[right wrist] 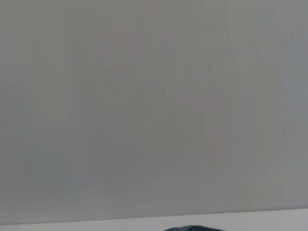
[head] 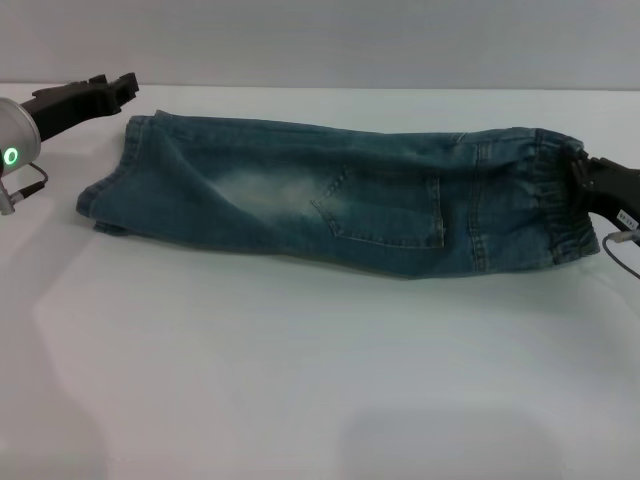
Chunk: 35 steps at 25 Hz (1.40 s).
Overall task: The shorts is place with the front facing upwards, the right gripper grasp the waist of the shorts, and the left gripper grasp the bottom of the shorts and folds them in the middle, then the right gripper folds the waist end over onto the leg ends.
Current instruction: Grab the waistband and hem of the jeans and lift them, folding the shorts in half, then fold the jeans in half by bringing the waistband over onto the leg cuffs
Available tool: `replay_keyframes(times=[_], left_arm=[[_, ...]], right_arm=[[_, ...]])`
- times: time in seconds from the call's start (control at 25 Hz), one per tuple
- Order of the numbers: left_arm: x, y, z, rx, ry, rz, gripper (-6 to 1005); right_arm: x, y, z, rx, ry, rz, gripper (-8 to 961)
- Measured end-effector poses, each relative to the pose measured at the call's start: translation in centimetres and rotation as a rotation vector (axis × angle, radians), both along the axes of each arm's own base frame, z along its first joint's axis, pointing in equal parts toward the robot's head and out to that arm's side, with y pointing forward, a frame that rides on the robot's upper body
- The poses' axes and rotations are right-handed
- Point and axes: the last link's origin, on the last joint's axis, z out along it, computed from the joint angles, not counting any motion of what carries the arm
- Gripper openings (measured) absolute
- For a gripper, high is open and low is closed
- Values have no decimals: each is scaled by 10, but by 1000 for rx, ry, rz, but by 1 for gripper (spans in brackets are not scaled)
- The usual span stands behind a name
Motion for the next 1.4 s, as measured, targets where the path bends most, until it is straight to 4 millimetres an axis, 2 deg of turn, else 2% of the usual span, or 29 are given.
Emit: replay_keyframes(times=[0.24,0.44,0.68,0.88,1.04,1.28,1.4], left_arm=[[-1,-1,0,-3,5,-7,485],[1,-4,1,-2,-20,-24,745],[5,-13,8,35,-91,-110,801],[7,-26,14,84,-133,-210,848],[3,-39,18,131,-166,-261,843],[-1,-58,19,227,-200,-330,843],[-2,-60,20,234,-208,-335,843]], right_arm=[[2,10,0,-3,-18,-55,48],[5,13,-2,-14,-36,-85,96],[15,7,-3,-17,-50,-126,153],[21,-1,2,3,-35,-127,325],[26,-6,12,49,-13,-123,483],[26,-7,29,128,17,-97,483],[23,-4,35,147,17,-73,482]])
